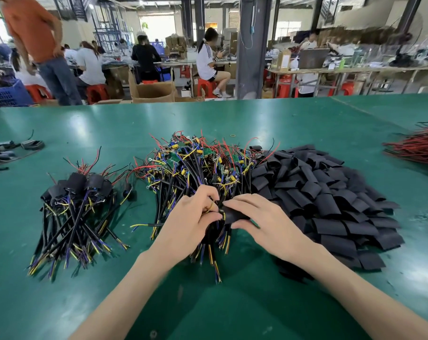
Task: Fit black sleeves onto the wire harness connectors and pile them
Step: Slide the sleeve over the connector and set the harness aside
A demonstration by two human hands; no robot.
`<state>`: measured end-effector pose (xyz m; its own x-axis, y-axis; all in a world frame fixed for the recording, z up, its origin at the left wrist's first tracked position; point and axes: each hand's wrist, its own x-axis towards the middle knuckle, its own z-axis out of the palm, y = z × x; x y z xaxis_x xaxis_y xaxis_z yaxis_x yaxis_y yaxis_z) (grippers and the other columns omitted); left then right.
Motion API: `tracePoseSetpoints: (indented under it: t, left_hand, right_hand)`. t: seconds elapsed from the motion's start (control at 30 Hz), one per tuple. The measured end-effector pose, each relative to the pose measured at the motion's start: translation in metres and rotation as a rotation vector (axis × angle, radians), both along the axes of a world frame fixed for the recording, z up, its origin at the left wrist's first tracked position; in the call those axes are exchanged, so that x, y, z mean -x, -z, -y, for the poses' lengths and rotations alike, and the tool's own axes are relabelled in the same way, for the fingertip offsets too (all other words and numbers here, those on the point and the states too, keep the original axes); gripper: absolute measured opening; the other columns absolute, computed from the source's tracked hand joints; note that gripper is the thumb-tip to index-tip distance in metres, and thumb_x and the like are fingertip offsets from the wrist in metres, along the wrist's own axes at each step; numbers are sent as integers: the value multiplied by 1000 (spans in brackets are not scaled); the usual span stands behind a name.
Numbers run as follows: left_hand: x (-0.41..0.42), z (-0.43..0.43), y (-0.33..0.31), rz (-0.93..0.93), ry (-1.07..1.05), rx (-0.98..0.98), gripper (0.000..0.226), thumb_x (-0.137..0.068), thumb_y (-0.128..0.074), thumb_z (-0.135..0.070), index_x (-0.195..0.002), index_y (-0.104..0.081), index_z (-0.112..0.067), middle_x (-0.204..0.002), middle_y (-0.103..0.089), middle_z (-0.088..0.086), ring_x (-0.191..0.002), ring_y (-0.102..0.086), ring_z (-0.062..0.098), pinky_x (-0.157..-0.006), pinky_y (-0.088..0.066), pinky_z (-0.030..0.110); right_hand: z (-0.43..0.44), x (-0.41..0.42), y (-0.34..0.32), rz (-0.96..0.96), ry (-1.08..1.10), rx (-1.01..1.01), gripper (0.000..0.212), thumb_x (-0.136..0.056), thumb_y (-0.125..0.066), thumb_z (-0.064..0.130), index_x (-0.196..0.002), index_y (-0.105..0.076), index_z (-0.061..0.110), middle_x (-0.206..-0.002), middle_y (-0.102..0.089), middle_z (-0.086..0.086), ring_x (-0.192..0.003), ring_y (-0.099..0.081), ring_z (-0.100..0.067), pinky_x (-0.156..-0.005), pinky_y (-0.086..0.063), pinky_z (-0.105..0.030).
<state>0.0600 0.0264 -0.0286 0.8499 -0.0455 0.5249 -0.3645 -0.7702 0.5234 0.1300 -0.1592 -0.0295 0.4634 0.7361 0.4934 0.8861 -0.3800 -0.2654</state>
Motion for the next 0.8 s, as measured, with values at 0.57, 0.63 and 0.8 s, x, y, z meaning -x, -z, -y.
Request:
tracePoseSetpoints:
  t: [0.57,0.63,0.8]
  left_hand:
    - [8,-41,-33,371,-514,81,20,-83,-67,-6,-92,-53,-17,-113,-50,-21,-70,-62,21,-72,-48,34]
    - [13,-71,-39,478,-706,155,32,-85,-61,-4,-105,-44,-22,-119,-59,7,-74,-62,29,-77,-46,39]
    - [24,-133,-26,98,-1213,-18,40,-83,-54,-2,-122,-44,-2,-93,-62,31,-94,-54,46,-81,-38,48]
  right_hand:
    - [8,-10,-5,52,313,-67,65,-89,-60,32,-145,-31,15,-152,-26,-7,-132,-33,-26,-109,-25,-40]
    - [13,-19,-4,42,447,-80,63,-88,-61,29,-142,-35,11,-147,-33,-10,-130,-34,-30,-105,-28,-42]
    - [25,-38,4,7,687,91,59,-85,-62,25,-137,-40,8,-139,-39,-13,-122,-39,-34,-96,-36,-46]
